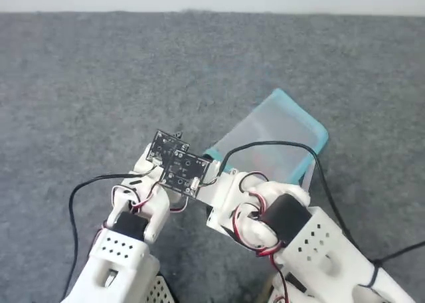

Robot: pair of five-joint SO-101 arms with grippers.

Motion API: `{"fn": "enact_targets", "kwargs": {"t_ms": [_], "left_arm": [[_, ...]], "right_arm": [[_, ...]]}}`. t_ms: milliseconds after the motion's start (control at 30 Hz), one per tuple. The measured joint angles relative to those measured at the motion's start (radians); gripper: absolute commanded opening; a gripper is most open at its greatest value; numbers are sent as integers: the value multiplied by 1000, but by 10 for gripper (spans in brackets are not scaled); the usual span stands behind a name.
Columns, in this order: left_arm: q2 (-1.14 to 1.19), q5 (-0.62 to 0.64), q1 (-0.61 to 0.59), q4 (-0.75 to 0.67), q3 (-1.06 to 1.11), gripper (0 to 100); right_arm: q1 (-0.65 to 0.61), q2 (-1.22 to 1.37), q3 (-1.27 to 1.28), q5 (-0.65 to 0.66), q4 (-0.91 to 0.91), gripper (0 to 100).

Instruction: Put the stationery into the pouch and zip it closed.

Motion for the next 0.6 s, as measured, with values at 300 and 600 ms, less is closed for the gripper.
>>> {"fn": "enact_targets", "kwargs": {"t_ms": [300, 600], "left_arm": [[2, 0, -43, -35, 0, 11], [2, 3, -199, -61, 0, 11]], "right_arm": [[0, 0, 0, 21, -6, 6], [296, 0, 0, 37, -8, 6]]}}
